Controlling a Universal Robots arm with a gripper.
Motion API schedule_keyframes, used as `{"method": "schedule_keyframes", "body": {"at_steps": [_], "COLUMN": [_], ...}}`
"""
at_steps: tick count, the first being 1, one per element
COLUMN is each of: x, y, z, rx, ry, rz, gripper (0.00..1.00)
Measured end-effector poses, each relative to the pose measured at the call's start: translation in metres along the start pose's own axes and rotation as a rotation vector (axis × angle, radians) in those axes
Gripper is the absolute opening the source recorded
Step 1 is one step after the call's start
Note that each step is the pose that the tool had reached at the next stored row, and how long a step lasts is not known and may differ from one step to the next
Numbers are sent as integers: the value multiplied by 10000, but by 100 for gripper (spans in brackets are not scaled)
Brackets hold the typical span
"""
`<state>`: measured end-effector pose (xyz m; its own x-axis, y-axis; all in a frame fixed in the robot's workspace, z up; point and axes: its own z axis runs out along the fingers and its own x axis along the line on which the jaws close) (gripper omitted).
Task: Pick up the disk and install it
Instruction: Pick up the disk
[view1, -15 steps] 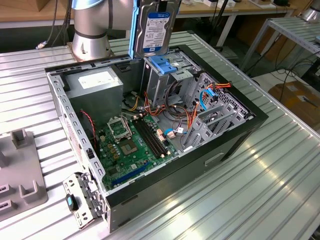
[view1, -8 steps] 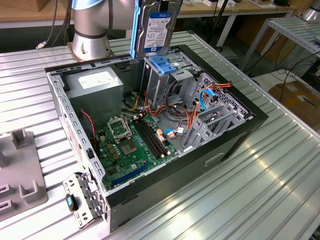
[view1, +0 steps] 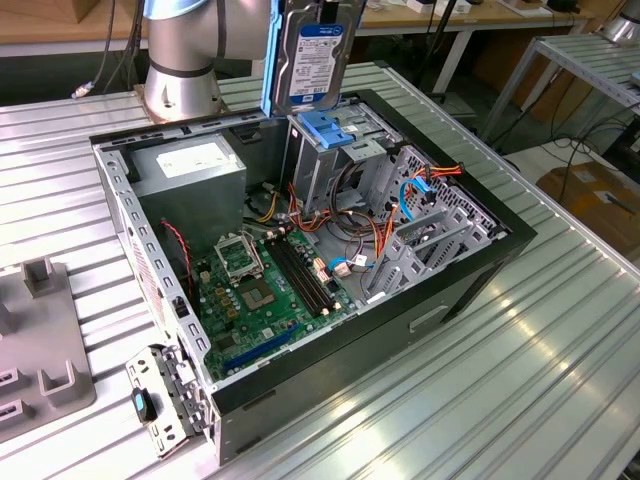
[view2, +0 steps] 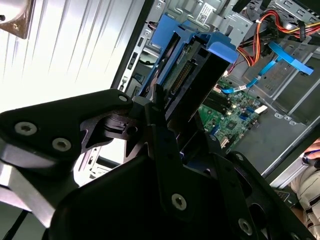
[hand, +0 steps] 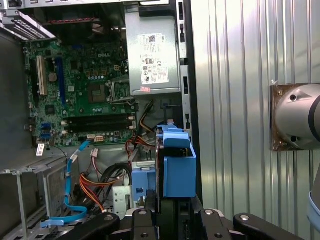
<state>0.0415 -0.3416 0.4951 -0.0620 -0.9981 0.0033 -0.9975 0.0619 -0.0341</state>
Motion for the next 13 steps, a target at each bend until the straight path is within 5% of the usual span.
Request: {"method": "schedule_keyframes", "body": {"at_steps": [5, 10, 13], "x": [-9, -23, -22], "y": [-138, -358, -366], "z": [4, 13, 13], "rx": [0, 0, 0], "ry": [1, 0, 1], "rz": [0, 0, 1], "gripper": [35, 35, 35]}}
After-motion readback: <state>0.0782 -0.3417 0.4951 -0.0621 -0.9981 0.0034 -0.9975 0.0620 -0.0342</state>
